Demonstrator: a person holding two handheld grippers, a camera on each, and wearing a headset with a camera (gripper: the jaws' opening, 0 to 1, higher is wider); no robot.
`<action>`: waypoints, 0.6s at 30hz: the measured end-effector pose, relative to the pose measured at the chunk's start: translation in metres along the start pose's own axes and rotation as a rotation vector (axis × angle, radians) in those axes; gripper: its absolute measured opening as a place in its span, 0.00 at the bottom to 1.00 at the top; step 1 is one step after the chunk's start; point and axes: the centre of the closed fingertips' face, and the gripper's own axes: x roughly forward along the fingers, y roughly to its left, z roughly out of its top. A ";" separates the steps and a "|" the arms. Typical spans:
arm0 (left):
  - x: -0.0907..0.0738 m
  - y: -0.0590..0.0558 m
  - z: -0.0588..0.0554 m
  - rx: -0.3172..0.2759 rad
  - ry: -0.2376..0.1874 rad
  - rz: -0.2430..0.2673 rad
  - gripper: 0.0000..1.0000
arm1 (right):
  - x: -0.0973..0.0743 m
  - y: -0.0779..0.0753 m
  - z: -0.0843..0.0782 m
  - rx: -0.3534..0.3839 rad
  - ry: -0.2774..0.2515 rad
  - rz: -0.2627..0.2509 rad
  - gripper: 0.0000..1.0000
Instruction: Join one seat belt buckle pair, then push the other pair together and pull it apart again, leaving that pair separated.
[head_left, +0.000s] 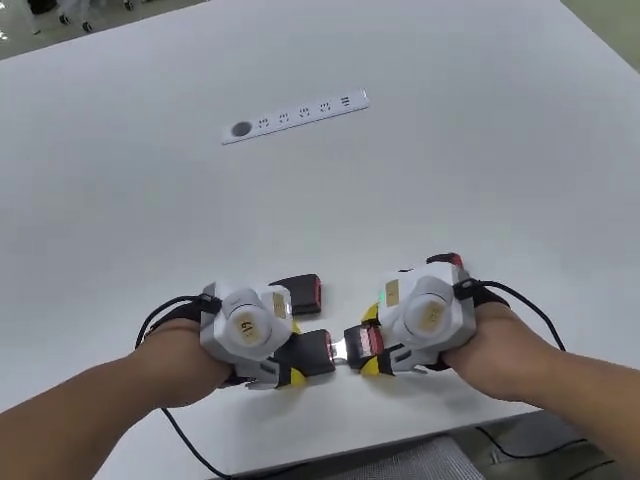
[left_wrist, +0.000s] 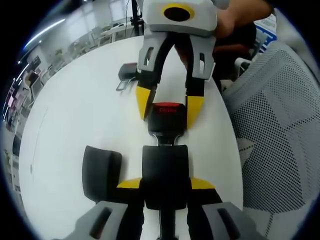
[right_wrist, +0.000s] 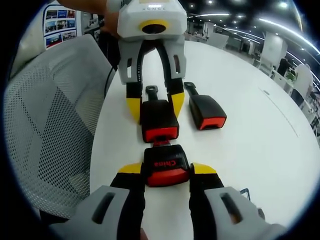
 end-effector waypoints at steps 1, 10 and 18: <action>0.000 0.000 0.000 -0.003 -0.004 0.000 0.32 | 0.001 0.000 0.000 -0.005 0.001 0.002 0.32; 0.000 -0.001 0.000 0.023 -0.012 0.003 0.32 | 0.006 0.001 0.007 -0.003 0.010 0.019 0.32; 0.002 0.001 -0.003 0.024 -0.006 -0.001 0.32 | 0.006 0.007 0.008 -0.009 0.038 0.023 0.32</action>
